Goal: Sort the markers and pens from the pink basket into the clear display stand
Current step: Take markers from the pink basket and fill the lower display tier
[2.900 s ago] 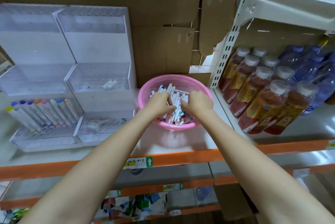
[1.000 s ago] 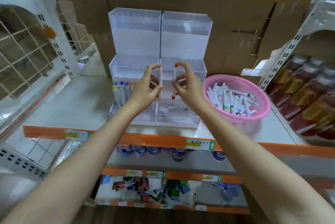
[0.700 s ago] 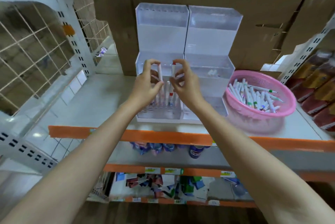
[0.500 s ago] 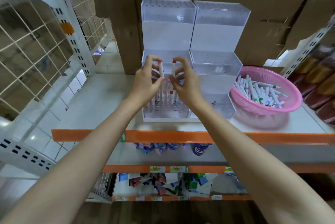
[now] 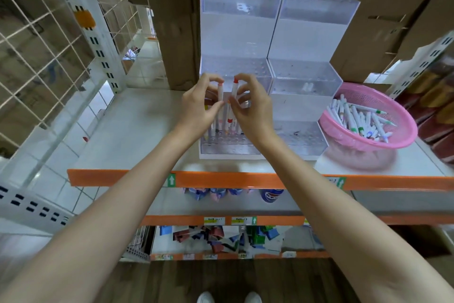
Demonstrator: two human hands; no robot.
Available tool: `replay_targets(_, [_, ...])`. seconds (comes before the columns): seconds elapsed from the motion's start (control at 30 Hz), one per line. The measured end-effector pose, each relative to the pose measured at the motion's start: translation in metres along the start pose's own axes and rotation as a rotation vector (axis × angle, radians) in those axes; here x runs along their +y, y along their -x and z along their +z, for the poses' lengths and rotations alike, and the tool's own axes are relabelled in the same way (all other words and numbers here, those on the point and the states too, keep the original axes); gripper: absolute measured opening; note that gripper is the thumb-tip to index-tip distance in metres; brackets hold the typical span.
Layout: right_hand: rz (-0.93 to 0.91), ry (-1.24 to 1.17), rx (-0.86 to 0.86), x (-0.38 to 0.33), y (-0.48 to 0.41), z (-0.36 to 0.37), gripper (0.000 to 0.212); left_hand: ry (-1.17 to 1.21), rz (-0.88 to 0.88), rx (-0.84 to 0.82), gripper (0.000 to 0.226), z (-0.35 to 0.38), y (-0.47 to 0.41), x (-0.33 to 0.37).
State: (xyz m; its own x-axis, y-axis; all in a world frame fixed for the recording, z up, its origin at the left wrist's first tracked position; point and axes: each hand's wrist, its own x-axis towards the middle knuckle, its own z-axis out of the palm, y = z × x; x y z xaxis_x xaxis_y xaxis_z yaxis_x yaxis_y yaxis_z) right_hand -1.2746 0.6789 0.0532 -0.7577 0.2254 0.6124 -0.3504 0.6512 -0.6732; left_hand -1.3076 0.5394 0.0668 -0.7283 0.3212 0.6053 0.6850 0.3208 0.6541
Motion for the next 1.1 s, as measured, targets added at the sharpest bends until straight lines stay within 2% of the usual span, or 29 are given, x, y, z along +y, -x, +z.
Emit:
replay_targets(0.33, [0.002, 0.011, -0.010, -0.002, 0.003, 0.001, 0.030, -0.018, 0.022, -0.023, 0.031, 0.003, 0.003, -0.004])
replay_targets(0.7, [-0.012, 0.016, -0.010, -0.002, 0.003, -0.001, 0.018, -0.101, 0.099, -0.044, 0.023, 0.007, 0.004, -0.007])
replay_targets(1.1, [0.015, 0.042, -0.079, 0.002, 0.007, -0.005, 0.023, -0.245, 0.150, -0.040, 0.021, 0.002, 0.004, -0.013])
